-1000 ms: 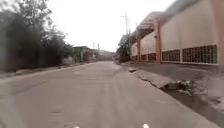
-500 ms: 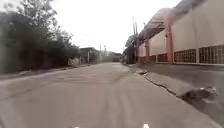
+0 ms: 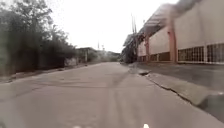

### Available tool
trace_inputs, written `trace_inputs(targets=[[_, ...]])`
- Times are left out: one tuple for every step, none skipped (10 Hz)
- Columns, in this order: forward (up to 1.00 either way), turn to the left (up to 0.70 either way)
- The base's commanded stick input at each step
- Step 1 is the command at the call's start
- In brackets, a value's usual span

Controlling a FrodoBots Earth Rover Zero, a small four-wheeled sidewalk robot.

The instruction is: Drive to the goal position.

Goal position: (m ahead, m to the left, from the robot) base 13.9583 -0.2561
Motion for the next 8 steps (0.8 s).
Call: trace_inputs(targets=[[0.85, 0.06], [0.85, 0.06], [0.85, -0.3], [0.85, -0.33], [0.85, -0.34], [0.85, -0.34], [0.85, -0.08], [0.85, 0.08]])
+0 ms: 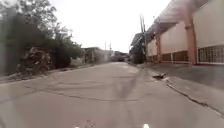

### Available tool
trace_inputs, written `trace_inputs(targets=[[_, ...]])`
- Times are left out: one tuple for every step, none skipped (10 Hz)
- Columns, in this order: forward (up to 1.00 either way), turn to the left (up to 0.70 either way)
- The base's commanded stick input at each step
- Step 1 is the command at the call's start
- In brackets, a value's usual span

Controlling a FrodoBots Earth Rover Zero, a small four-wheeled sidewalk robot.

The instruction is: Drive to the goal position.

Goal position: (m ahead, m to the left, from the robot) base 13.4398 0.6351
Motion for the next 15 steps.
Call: trace_inputs(targets=[[0.85, 0.01], [0.85, 0.06], [0.85, 0.0], [0.85, -0.24], [0.85, -0.33], [0.85, -0.07], [0.85, 0.03], [0.85, 0.0], [0.85, 0.0], [0.85, 0.0], [0.85, 0.0], [0.85, 0.0], [0.85, 0.0], [0.85, 0.0], [0.85, 0.09]])
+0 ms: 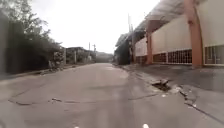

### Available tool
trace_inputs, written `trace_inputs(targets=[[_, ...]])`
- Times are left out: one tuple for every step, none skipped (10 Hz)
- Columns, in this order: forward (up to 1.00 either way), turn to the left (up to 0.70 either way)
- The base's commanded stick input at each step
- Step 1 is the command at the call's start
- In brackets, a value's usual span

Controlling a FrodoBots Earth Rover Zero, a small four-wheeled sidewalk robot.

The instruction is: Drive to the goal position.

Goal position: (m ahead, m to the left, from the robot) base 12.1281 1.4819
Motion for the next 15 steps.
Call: trace_inputs(targets=[[0.85, -0.03], [0.85, -0.27], [0.85, -0.22], [0.85, -0.08], [0.85, 0.0], [0.85, 0.0], [0.85, 0.0], [0.85, 0.0], [0.85, 0.0], [0.85, 0.0], [0.85, 0.0], [0.85, 0.05], [0.85, 0.09], [0.85, 0.02], [0.85, 0.07]])
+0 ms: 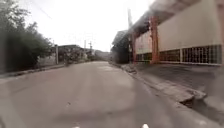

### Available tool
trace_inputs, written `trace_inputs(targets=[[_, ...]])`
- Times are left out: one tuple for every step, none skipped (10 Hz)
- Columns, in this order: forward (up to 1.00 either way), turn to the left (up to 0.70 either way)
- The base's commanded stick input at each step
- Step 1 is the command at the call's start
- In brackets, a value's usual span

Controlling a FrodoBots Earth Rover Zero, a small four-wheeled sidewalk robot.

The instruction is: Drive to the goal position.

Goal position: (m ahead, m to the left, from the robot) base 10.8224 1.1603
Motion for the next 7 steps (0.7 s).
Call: trace_inputs(targets=[[0.85, 0.1], [0.85, 0.09], [0.85, 0.03], [0.85, 0.0], [0.85, 0.0], [0.85, 0.06], [0.85, 0.12]])
